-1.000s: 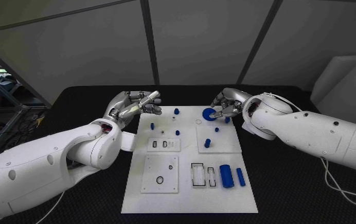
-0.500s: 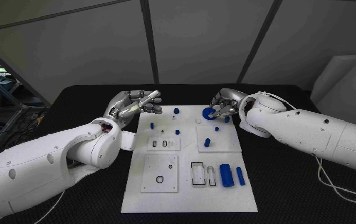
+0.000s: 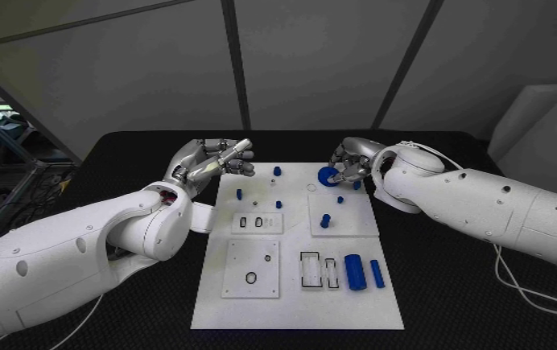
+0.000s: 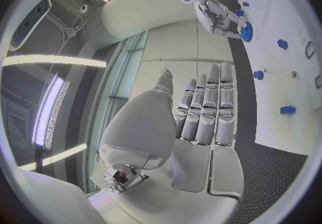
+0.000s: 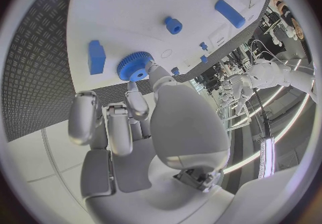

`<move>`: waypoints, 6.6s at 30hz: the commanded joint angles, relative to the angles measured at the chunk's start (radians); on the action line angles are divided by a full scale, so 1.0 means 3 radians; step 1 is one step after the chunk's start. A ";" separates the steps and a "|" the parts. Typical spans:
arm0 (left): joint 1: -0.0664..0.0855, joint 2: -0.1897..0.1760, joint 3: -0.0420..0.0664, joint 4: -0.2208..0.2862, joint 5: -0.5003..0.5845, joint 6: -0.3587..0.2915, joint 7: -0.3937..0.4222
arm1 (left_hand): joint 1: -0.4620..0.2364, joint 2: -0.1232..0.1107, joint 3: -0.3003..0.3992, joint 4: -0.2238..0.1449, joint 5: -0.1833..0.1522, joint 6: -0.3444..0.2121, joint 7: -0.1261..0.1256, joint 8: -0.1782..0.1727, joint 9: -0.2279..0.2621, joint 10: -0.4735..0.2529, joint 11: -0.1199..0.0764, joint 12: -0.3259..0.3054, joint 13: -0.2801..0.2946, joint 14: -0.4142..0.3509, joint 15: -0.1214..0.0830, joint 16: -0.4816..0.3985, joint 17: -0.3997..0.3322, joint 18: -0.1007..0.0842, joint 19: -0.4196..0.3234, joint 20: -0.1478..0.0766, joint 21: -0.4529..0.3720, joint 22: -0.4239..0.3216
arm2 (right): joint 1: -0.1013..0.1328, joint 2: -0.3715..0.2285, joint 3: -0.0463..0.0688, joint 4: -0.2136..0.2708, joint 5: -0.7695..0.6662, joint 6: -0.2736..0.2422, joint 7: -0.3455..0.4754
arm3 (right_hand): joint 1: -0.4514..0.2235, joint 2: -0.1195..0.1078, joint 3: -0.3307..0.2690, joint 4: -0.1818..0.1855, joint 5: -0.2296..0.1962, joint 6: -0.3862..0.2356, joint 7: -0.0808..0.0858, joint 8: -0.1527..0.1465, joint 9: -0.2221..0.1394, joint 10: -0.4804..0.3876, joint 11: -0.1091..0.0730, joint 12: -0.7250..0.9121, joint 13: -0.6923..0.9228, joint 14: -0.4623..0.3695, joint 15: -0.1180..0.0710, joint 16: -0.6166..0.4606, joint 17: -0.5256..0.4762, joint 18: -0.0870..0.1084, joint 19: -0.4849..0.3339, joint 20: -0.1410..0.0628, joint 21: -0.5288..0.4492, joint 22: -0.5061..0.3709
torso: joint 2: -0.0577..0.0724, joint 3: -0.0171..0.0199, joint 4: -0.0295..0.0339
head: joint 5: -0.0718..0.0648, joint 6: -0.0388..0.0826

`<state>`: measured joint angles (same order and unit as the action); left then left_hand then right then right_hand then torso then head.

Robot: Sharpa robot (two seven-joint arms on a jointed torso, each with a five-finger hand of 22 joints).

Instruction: Assemble the parts on the task board

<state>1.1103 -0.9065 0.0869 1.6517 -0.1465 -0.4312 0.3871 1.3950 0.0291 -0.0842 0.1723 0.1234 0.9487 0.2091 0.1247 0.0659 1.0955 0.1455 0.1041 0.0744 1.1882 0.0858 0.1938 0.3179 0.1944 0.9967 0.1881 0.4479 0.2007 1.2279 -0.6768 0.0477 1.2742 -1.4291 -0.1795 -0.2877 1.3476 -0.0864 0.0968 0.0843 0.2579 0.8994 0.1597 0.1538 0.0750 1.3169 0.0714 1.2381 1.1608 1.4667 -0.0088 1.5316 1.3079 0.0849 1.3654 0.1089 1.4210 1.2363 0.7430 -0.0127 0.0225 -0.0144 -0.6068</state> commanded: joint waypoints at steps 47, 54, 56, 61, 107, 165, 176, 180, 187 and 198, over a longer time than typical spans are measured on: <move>0.0004 -0.0003 0.0002 -0.0016 -0.0005 0.0086 -0.0065 | 0.0010 0.0032 -0.0012 -0.0021 -0.0002 -0.0002 0.0009 -0.0033 -0.0002 -0.0006 0.0018 -0.0038 0.0002 0.0000 0.0018 -0.0045 0.0029 -0.0045 0.0008 0.0018 0.0030 0.0009 | 0.0006 0.0107 0.0005 0.0577 -0.0770 -0.0657 -0.0091 | 0.0071 0.0100 0.0603 -0.0089 -0.0061 0.0447 -0.0102 0.0062 0.0053 0.0219 -0.0092 0.0264 0.0356 0.0298 -0.0052 0.0049 0.0641 -0.0080 0.0088 -0.0073 0.0073 0.0136 | 0.0001 -0.0007 0.0005 | 0.0036 -0.0029; 0.0005 0.0003 0.0002 -0.0018 -0.0005 0.0078 -0.0055 | 0.0012 0.0033 -0.0011 -0.0022 -0.0002 -0.0001 0.0009 -0.0033 -0.0002 -0.0006 0.0018 -0.0039 0.0002 -0.0001 0.0018 -0.0046 0.0030 -0.0045 0.0007 0.0018 0.0030 0.0009 | 0.0006 0.0338 0.0002 0.0449 -0.0822 -0.0569 -0.0130 | 0.0045 0.0086 0.0619 -0.0078 -0.0064 0.0453 -0.0100 0.0052 0.0054 0.0221 -0.0090 0.0262 0.0356 0.0298 -0.0052 0.0048 0.0639 -0.0081 0.0091 -0.0073 0.0075 0.0141 | 0.0003 -0.0006 0.0005 | 0.0044 -0.0032; 0.0005 0.0005 0.0002 -0.0019 -0.0005 0.0076 -0.0053 | 0.0012 0.0033 -0.0011 -0.0022 -0.0002 -0.0001 0.0009 -0.0033 -0.0002 -0.0006 0.0018 -0.0039 0.0002 -0.0001 0.0018 -0.0046 0.0030 -0.0045 0.0007 0.0018 0.0030 0.0009 | 0.0006 0.0389 0.0000 0.0411 -0.0831 -0.0533 -0.0133 | 0.0032 0.0079 0.0626 -0.0073 -0.0068 0.0452 -0.0099 0.0047 0.0053 0.0220 -0.0089 0.0260 0.0355 0.0298 -0.0051 0.0049 0.0640 -0.0081 0.0092 -0.0073 0.0076 0.0143 | 0.0002 -0.0006 0.0006 | 0.0049 -0.0034; 0.0006 0.0011 0.0002 -0.0014 -0.0005 0.0060 -0.0049 | 0.0013 0.0034 -0.0011 -0.0023 -0.0002 0.0000 0.0009 -0.0033 -0.0001 -0.0005 0.0018 -0.0039 0.0002 -0.0001 0.0018 -0.0048 0.0032 -0.0045 0.0007 0.0018 0.0031 0.0010 | 0.0007 0.0524 -0.0024 0.0284 -0.0865 -0.0407 -0.0137 | 0.0011 0.0067 0.0634 -0.0065 -0.0082 0.0453 -0.0098 0.0038 0.0053 0.0222 -0.0088 0.0261 0.0359 0.0298 -0.0050 0.0049 0.0642 -0.0081 0.0092 -0.0072 0.0075 0.0143 | 0.0006 -0.0007 0.0009 | 0.0055 -0.0041; 0.0008 0.0046 0.0003 -0.0033 -0.0005 0.0049 -0.0054 | 0.0016 0.0037 -0.0012 -0.0028 -0.0001 0.0006 0.0008 -0.0034 0.0000 0.0002 0.0017 -0.0039 0.0004 -0.0001 0.0017 -0.0055 0.0040 -0.0045 0.0003 0.0018 0.0032 0.0011 | 0.0006 0.0898 -0.0164 -0.0143 -0.0918 -0.0112 -0.0113 | -0.0416 -0.0142 0.0349 0.0265 -0.0224 -0.0037 0.0056 -0.0297 -0.0025 0.0153 0.0060 0.0222 0.0340 0.0308 0.0078 0.0068 0.0697 -0.0079 0.0082 0.0043 0.0063 0.0139 | 0.0002 0.0002 -0.0003 | 0.0069 -0.0083; -0.0004 0.0095 0.0002 -0.0165 -0.0005 0.0080 -0.0030 | 0.0032 0.0017 -0.0026 -0.0054 -0.0001 0.0014 0.0001 -0.0040 0.0001 0.0013 0.0013 -0.0044 0.0008 -0.0001 0.0016 -0.0076 0.0062 -0.0044 -0.0007 0.0019 0.0037 0.0015 | -0.0105 -0.0608 -0.0166 0.0107 0.0521 -0.0421 0.1353 | 0.0293 -0.0050 -0.0179 0.0117 0.0050 0.0199 -0.0029 -0.0246 -0.0005 0.0179 -0.0017 0.0271 0.0448 0.0290 0.0015 0.0031 0.0632 -0.0042 -0.0046 -0.0007 -0.0050 -0.0035 | -0.0023 0.0035 -0.0079 | -0.0024 -0.0045; -0.0004 0.0087 0.0002 -0.0163 -0.0005 0.0069 -0.0035 | 0.0032 0.0019 -0.0026 -0.0053 -0.0001 0.0014 0.0002 -0.0041 0.0001 0.0014 0.0013 -0.0045 0.0008 -0.0001 0.0016 -0.0076 0.0063 -0.0044 -0.0007 0.0019 0.0038 0.0015 | -0.0144 -0.0531 -0.0166 -0.0018 0.0510 -0.0360 0.1352 | 0.0316 -0.0004 -0.0166 0.0101 0.0059 0.0292 -0.0029 -0.0213 0.0004 0.0198 -0.0021 0.0287 0.0467 0.0296 0.0011 0.0039 0.0655 -0.0048 -0.0026 -0.0012 -0.0037 -0.0006 | -0.0022 0.0036 -0.0075 | -0.0016 -0.0051; -0.0004 0.0088 0.0002 -0.0164 -0.0005 0.0068 -0.0035 | 0.0032 0.0019 -0.0026 -0.0053 -0.0001 0.0014 0.0002 -0.0041 0.0001 0.0014 0.0013 -0.0045 0.0008 -0.0001 0.0016 -0.0076 0.0063 -0.0044 -0.0007 0.0019 0.0038 0.0015 | -0.0148 -0.0503 -0.0166 -0.0055 0.0509 -0.0367 0.1347 | 0.0321 0.0022 -0.0153 0.0100 0.0054 0.0301 -0.0026 -0.0213 0.0003 0.0206 -0.0019 0.0295 0.0476 0.0297 0.0011 0.0041 0.0661 -0.0051 -0.0017 -0.0012 -0.0031 0.0006 | -0.0023 0.0034 -0.0076 | -0.0016 -0.0053; -0.0004 0.0090 0.0002 -0.0166 -0.0005 0.0072 -0.0037 | 0.0032 0.0019 -0.0026 -0.0053 -0.0001 0.0014 0.0002 -0.0041 0.0001 0.0014 0.0013 -0.0045 0.0008 -0.0001 0.0016 -0.0076 0.0063 -0.0044 -0.0007 0.0019 0.0038 0.0015 | -0.0150 -0.0466 -0.0166 -0.0108 0.0513 -0.0360 0.1332 | 0.0317 0.0053 -0.0138 0.0107 0.0042 0.0317 -0.0023 -0.0212 0.0001 0.0219 -0.0017 0.0307 0.0489 0.0300 0.0012 0.0046 0.0672 -0.0054 -0.0004 -0.0012 -0.0023 0.0024 | -0.0022 0.0035 -0.0079 | -0.0016 -0.0052; -0.0004 0.0092 0.0002 -0.0167 -0.0005 0.0079 -0.0043 | 0.0032 0.0019 -0.0026 -0.0053 -0.0001 0.0014 0.0002 -0.0041 0.0001 0.0014 0.0013 -0.0045 0.0008 -0.0001 0.0016 -0.0076 0.0063 -0.0044 -0.0007 0.0019 0.0038 0.0015 | -0.0158 -0.0408 -0.0166 -0.0183 0.0519 -0.0336 0.1293 | 0.0348 0.0145 -0.0053 0.0097 -0.0028 0.0417 -0.0036 -0.0184 0.0004 0.0253 -0.0028 0.0341 0.0527 0.0304 0.0006 0.0051 0.0685 -0.0061 0.0025 -0.0016 -0.0002 0.0063 | -0.0024 0.0035 -0.0077 | -0.0023 -0.0052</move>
<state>1.1082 -0.8793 0.0868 1.6009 -0.1461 -0.4167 0.3675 1.3989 0.0330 -0.0938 0.1626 0.1234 0.9487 0.2091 0.1170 0.0659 1.0955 0.1455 0.0965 0.0753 1.1882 0.0858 0.1742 0.3351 0.1944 0.9968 0.1881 0.4557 0.2039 1.1791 -0.8005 -0.0024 1.2218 -1.2750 -0.2910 0.1039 1.4526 -0.0495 0.0759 0.1112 0.2519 1.0200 0.1480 0.0936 0.0752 1.3849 0.0643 1.3370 1.3093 1.4668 -0.0020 1.5429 1.3079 0.0697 1.3656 0.1053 1.4138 1.2547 0.7362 -0.0015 -0.0015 -0.0203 -0.6219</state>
